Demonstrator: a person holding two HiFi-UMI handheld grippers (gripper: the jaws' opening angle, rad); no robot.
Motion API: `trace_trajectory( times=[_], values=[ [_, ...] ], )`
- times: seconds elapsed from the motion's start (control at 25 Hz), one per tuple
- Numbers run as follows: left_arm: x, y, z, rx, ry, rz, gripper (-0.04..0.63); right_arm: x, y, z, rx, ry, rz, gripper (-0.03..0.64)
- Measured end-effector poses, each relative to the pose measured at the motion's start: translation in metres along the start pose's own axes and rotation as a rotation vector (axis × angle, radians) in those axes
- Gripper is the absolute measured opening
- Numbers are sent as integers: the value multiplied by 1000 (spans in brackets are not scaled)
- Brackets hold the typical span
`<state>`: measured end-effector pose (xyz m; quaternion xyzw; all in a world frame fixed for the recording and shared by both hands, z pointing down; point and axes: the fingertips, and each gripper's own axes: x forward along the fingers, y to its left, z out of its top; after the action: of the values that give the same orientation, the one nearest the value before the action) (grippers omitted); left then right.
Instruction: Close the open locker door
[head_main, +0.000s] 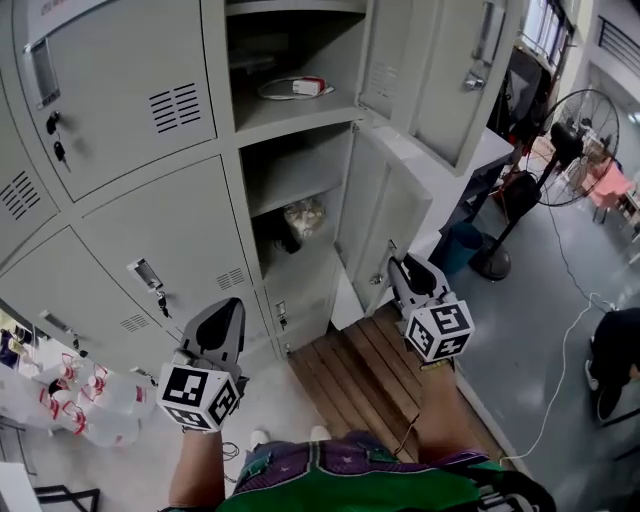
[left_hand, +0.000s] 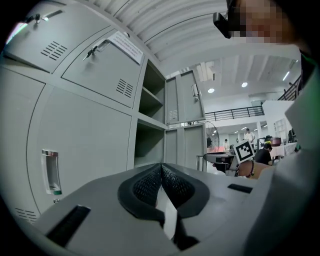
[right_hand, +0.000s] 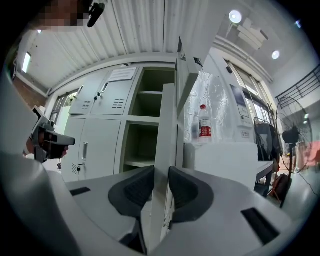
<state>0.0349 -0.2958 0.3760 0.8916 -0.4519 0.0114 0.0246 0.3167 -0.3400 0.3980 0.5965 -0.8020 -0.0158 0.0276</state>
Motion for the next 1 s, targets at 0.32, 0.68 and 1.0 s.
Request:
trace_trajectory(
  times=[0.32,0.68,1.0],
  values=[
    [-4,22,10,31,-4,-39,20,9,35,4,-5,-2,12,107],
    [-6,43,14,41,2,-60,20,32,86,10,-67,0,102,107],
    [-23,69,17,45,-2,-26,20,67,128,15,-75,-10,156,91]
  ],
)
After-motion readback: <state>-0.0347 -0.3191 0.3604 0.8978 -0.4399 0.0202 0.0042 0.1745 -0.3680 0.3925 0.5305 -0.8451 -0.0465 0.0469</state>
